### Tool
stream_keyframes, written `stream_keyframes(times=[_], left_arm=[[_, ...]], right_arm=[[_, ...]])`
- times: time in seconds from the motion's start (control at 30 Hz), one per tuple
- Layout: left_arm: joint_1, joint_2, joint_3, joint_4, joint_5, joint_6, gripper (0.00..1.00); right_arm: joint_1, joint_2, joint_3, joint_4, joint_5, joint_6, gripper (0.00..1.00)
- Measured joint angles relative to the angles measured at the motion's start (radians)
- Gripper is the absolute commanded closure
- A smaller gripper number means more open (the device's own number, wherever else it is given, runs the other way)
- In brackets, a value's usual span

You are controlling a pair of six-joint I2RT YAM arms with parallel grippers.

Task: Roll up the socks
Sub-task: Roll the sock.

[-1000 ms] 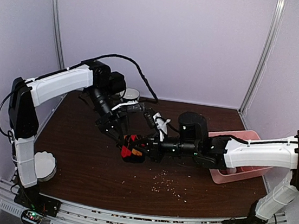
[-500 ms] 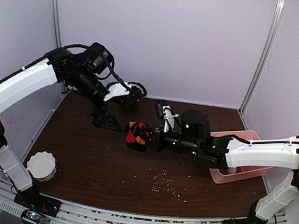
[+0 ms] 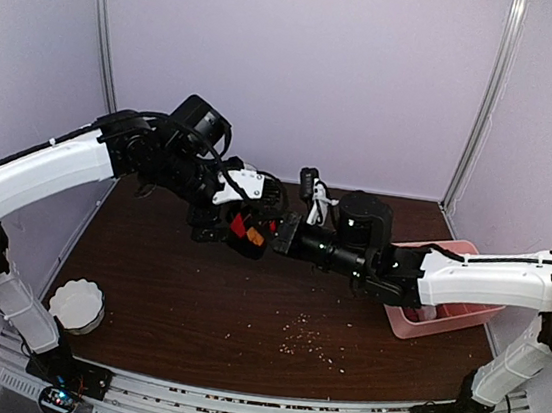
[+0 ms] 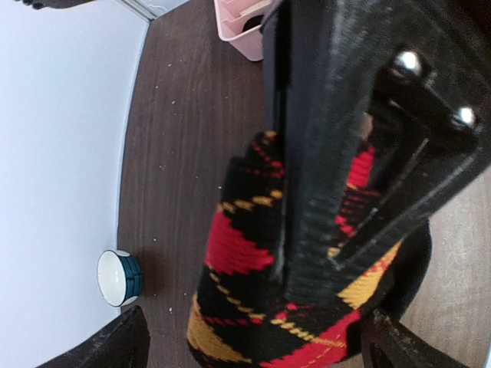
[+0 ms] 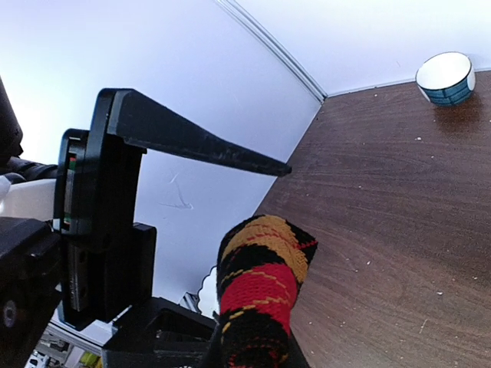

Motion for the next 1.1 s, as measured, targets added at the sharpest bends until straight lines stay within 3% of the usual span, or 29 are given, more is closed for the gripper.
stream_keyframes(times=[0.47, 0.57, 0.63, 0.73, 0.8, 0.9, 1.0, 1.07, 1.1], left_arm=[[-0.042, -0.018, -0.124, 0.149, -0.183, 0.037, 0.04], [-0.049, -0.030, -0.142, 0.179, -0.233, 0.055, 0.16], [-0.056, -0.034, -0.153, 0.209, -0.273, 0.073, 0.33], [-0.065, -0.035, -0.165, 0.236, -0.314, 0.097, 0.49], [-0.068, -0.035, -0.171, 0.242, -0.332, 0.102, 0.51], [-0.068, -0.035, -0.172, 0.247, -0.350, 0.106, 0.42], [-0.068, -0.035, -0.173, 0.253, -0.369, 0.109, 0.43], [-0.069, -0.035, -0.173, 0.255, -0.381, 0.114, 0.49], [-0.071, -0.035, -0.173, 0.255, -0.386, 0.115, 0.59]], right_arm=[[0.015, 0.042, 0.018, 0.056, 0.000, 0.165, 1.00], [0.016, 0.054, 0.018, 0.066, -0.001, 0.198, 1.00], [0.016, 0.060, 0.018, 0.073, -0.004, 0.216, 1.00], [0.014, 0.074, 0.021, 0.085, -0.003, 0.244, 1.00], [0.009, 0.084, 0.028, 0.093, 0.003, 0.262, 1.00], [0.003, 0.097, 0.032, 0.116, 0.005, 0.288, 1.00], [0.003, 0.105, 0.032, 0.130, 0.006, 0.314, 1.00], [0.002, 0.111, 0.032, 0.146, 0.006, 0.337, 0.95], [0.001, 0.116, 0.031, 0.157, 0.006, 0.346, 0.91]])
